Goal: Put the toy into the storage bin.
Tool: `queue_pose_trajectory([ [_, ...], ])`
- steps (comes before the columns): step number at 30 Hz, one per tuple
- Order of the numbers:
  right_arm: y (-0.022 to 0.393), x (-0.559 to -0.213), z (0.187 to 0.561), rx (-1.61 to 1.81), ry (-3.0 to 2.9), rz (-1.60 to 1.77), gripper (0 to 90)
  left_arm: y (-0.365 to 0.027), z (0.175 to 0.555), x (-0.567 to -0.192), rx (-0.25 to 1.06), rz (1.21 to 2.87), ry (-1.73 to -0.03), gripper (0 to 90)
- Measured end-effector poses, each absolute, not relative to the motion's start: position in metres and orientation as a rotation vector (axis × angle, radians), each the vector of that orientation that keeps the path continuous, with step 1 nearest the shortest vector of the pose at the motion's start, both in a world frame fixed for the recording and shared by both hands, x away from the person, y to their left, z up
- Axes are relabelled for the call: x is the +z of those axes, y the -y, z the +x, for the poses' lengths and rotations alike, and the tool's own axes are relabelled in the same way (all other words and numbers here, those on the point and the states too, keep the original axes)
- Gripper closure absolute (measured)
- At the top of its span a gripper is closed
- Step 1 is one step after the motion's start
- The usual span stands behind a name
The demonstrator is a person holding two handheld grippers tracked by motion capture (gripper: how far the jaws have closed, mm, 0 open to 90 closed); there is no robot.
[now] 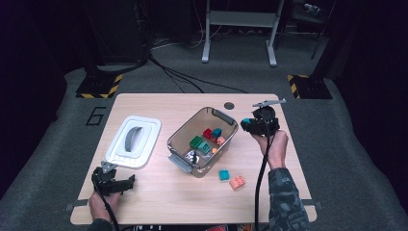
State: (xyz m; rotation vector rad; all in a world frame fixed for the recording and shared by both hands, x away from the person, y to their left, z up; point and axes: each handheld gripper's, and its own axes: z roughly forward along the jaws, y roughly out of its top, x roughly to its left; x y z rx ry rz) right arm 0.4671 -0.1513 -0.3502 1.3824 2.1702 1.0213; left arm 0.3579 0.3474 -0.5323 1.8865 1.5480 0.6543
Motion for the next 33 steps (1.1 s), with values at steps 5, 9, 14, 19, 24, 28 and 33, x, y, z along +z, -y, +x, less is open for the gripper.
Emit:
queue_pose_trajectory([
  [5, 0.140, -0.346, 0.473, 1.031, -2.193, 1.347, 67.7, -0.347, 0.358, -0.532, 0.654, 1.886, -1.548, 0.7],
  [9, 0.127, -0.346, 0.477, 1.033, -2.225, 1.318, 67.7, -0.347, 0.358, -0.532, 0.654, 1.887, -1.548, 0.8],
  [14, 0.112, -0.351, 0.484, 1.024, -2.280, 1.290, 67.7, -0.347, 0.358, -0.532, 0.654, 1.886, -1.548, 0.8],
  [19, 0.099, -0.360, 0.488, 0.989, -2.359, 1.260, 67.6, -0.347, 0.358, -0.532, 0.654, 1.887, -1.548, 0.8],
  [24, 0.092, -0.371, 0.489, 0.950, -2.402, 1.263, 67.5, -0.347, 0.358, -0.532, 0.654, 1.888, -1.548, 0.8],
  [28, 0.092, -0.376, 0.488, 0.931, -2.421, 1.279, 67.4, -0.347, 0.358, -0.532, 0.654, 1.887, -1.548, 0.8],
  [33, 0.090, -0.379, 0.487, 0.890, -2.433, 1.287, 66.6, -0.347, 0.358, -0.532, 0.655, 1.888, -1.547, 0.8],
])
